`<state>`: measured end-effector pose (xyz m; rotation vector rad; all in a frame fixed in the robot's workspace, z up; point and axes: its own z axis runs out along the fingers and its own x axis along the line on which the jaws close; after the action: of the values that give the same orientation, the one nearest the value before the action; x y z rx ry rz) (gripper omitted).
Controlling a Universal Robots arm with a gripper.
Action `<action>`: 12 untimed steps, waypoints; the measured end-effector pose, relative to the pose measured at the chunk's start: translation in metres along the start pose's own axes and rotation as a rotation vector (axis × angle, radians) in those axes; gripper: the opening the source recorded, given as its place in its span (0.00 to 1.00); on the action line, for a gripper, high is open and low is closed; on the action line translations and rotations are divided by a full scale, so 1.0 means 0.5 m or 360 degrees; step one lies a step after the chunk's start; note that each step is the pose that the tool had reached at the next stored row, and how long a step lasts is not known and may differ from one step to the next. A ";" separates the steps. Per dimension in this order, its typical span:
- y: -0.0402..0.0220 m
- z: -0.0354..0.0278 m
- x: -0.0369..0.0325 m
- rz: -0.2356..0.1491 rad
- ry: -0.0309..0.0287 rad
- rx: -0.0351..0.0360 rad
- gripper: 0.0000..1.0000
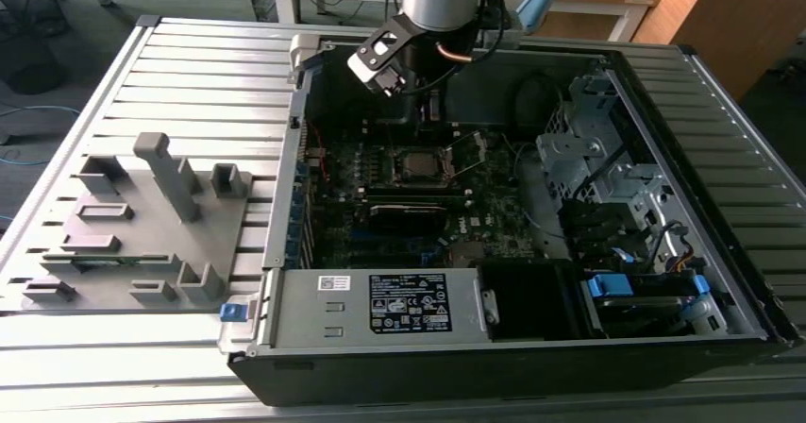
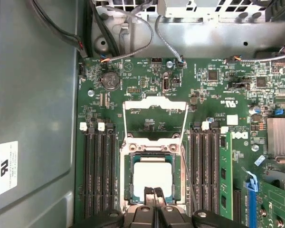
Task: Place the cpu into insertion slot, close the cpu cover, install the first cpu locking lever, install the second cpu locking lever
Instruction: 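Close the cpu cover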
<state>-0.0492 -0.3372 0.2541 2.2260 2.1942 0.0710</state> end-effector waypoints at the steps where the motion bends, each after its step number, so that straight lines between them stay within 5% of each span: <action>1: 0.000 0.000 0.000 0.0000 0.00001 0.0000 0.11; 4: 0.006 0.000 0.000 0.0000 -0.00003 0.0000 0.11; 12: 0.054 0.003 0.001 0.0000 -0.00002 0.0000 0.11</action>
<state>-0.0219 -0.3372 0.2539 2.2261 2.1941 0.0708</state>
